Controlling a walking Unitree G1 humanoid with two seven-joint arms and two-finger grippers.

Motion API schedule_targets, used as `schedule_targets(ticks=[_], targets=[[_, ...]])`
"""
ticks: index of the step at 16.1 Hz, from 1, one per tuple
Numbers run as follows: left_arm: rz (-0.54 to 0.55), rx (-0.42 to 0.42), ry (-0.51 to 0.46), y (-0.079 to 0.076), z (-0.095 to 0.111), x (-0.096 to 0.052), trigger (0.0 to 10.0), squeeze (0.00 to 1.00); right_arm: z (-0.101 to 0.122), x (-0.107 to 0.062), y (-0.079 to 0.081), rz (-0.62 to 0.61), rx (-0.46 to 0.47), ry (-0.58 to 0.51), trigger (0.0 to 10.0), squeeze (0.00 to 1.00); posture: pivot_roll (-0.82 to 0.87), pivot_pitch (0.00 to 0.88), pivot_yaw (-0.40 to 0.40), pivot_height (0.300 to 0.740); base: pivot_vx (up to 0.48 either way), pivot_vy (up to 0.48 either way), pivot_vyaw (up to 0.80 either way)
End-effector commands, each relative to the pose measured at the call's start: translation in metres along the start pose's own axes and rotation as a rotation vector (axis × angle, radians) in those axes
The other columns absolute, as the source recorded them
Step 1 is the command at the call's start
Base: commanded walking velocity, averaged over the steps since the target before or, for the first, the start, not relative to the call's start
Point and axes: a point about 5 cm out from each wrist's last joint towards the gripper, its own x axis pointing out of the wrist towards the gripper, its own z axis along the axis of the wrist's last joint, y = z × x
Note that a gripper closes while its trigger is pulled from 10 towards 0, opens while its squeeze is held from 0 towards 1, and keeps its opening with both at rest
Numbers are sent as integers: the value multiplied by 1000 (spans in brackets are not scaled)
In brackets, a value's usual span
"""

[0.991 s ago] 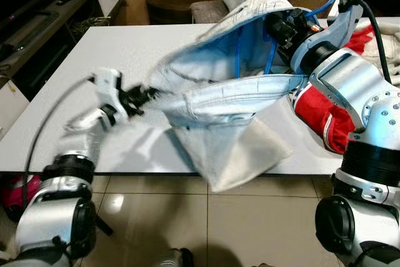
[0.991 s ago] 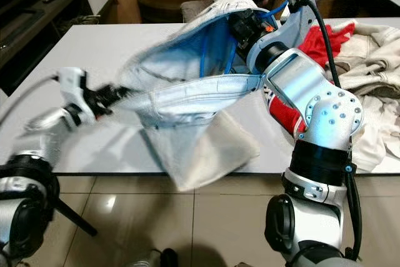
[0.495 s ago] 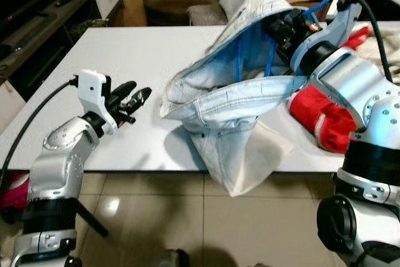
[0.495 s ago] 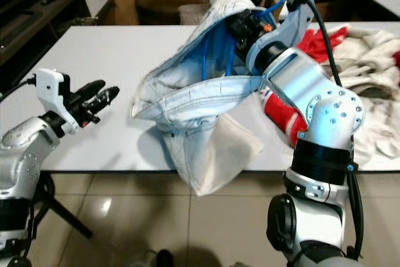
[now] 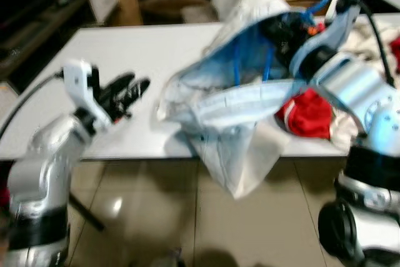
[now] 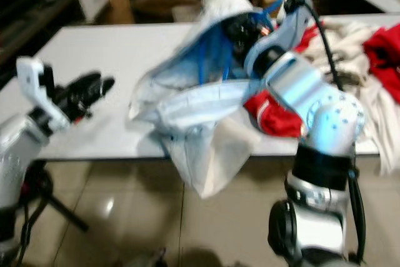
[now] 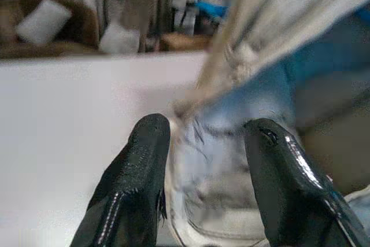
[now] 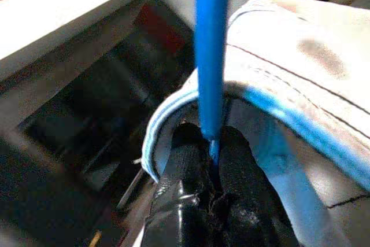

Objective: Hang hanger

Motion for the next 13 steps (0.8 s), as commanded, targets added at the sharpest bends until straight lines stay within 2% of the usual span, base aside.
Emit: schedule_targets(ticks=[1,4,6,7,12,13], targets=[[-1,15,6,-2,4,-2,10000,47,2,-4,13,78,-27,0,10000,0,-94,0,106,740,0,-480,800],[21,13,43,-2,-4,-13,10000,51,-2,-11,16,124,-45,23,10000,0,-88,0,101,740,0,-480,800],[49,20,59,2,-5,-26,10000,39,1,-21,17,156,-75,32,10000,0,-85,0,88,740,0,-480,800],[50,23,56,2,-4,-27,10000,0,1,-23,17,156,-81,35,10000,0,-85,0,88,740,0,0,800],[33,39,99,0,-9,-38,10000,0,5,-38,17,172,-172,102,10000,0,-91,0,64,740,0,0,800],[-2,38,127,-7,-14,-43,10000,0,4,-41,18,183,-197,136,10000,0,-92,0,49,740,0,0,800]])
